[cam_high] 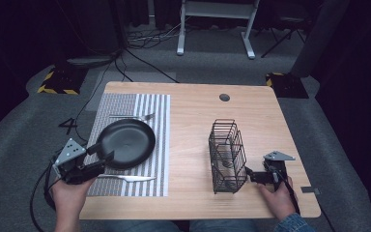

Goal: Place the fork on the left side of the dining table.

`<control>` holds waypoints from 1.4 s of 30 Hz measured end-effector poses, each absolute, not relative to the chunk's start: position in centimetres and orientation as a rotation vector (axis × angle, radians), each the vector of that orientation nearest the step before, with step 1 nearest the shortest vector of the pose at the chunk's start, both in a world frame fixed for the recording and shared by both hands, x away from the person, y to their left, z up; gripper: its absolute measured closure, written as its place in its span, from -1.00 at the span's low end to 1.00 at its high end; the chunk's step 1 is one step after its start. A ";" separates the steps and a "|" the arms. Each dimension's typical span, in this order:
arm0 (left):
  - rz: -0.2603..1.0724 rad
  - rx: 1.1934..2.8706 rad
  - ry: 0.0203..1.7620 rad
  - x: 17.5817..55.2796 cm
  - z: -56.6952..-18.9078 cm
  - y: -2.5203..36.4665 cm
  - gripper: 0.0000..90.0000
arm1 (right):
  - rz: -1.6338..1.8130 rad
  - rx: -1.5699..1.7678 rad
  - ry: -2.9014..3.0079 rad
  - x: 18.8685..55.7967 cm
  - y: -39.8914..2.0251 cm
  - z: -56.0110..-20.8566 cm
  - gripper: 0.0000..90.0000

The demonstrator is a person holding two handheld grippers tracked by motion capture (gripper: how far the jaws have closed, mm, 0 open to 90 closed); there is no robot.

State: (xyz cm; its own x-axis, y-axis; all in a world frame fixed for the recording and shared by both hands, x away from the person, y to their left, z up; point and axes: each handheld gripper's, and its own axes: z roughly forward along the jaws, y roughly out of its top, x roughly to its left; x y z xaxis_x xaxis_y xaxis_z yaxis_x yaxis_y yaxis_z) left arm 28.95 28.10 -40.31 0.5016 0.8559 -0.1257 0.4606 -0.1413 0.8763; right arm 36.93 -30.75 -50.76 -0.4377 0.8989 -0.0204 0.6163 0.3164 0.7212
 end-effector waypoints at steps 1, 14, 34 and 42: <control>0.495 1.802 1.110 28.9 -40.4 28.1 -0.11 | 0.907 1.345 2.167 36.9 -30.7 -50.8 -0.89; 0.455 1.839 1.168 27.1 -43.3 28.3 -0.11 | 0.908 1.346 2.167 36.9 -30.7 -50.8 -0.89; 0.374 1.997 1.205 24.6 -49.3 27.6 -0.11 | 0.909 1.344 2.167 36.9 -30.7 -50.8 -0.88; 0.369 2.048 1.201 24.2 -50.6 27.6 -0.15 | 0.910 1.342 2.167 36.9 -30.7 -50.8 -0.88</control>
